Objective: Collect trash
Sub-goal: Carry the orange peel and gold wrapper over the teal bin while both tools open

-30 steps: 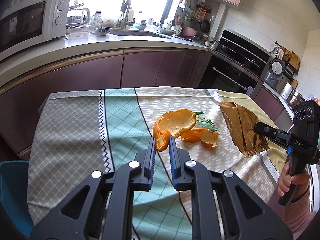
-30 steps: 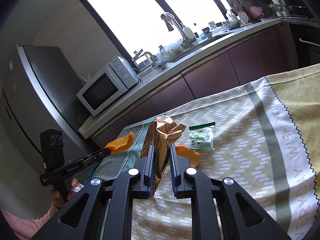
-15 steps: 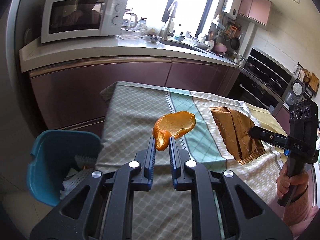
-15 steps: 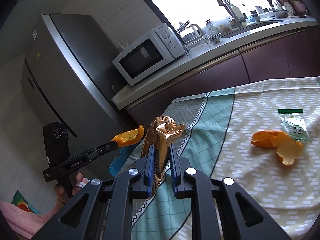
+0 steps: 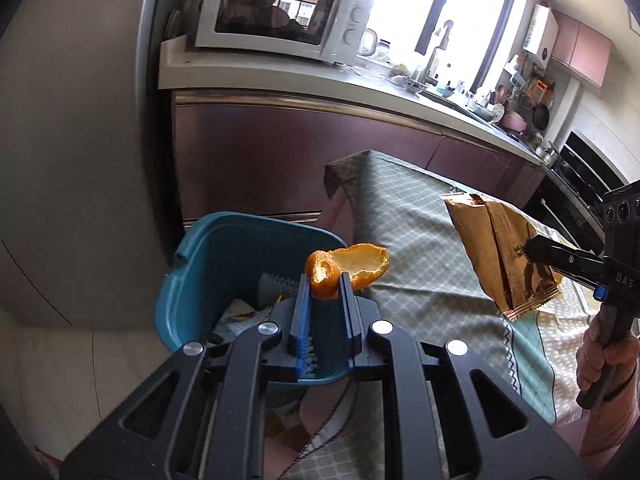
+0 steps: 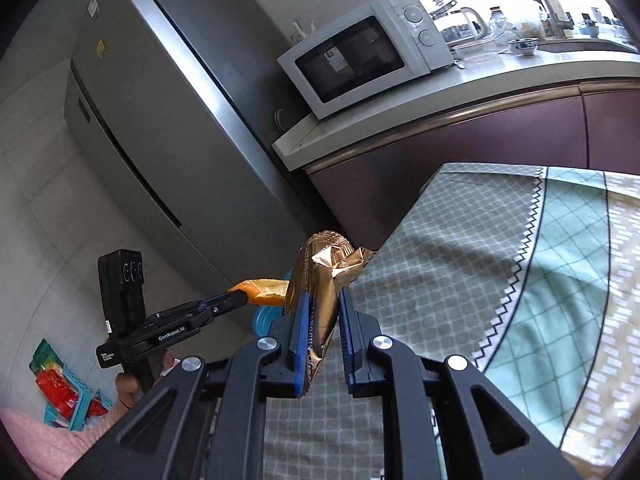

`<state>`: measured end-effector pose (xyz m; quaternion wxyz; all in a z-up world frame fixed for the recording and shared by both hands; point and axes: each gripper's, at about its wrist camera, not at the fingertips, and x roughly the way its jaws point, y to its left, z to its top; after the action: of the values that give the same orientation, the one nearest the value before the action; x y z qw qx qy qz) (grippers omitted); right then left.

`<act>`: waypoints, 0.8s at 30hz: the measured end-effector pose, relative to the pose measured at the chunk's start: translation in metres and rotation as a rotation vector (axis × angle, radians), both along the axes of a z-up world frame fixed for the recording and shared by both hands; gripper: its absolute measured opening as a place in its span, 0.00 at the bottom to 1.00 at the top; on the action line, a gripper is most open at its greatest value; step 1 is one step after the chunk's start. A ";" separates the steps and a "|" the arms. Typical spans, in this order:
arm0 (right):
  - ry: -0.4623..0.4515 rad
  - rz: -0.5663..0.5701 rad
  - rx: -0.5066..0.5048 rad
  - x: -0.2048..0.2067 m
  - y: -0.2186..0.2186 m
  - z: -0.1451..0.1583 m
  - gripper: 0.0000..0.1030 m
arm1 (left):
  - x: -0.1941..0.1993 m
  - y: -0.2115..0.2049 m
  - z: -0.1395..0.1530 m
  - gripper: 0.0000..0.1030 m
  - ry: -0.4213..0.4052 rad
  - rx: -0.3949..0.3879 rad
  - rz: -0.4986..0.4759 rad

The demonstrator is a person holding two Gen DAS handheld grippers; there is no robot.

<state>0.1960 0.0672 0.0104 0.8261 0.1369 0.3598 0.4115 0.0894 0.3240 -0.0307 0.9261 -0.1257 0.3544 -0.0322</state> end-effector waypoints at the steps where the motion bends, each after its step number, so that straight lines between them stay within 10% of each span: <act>1: 0.002 0.011 -0.007 0.003 0.008 0.000 0.13 | 0.000 0.007 -0.003 0.14 0.006 0.002 0.014; 24: 0.142 0.116 -0.185 0.056 0.149 -0.058 0.13 | 0.048 0.044 -0.075 0.14 0.157 0.047 0.135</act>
<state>0.2519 0.2165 -0.0473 0.7826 0.0680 0.4609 0.4128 0.1378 0.3681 -0.1058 0.8983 -0.1296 0.4170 0.0488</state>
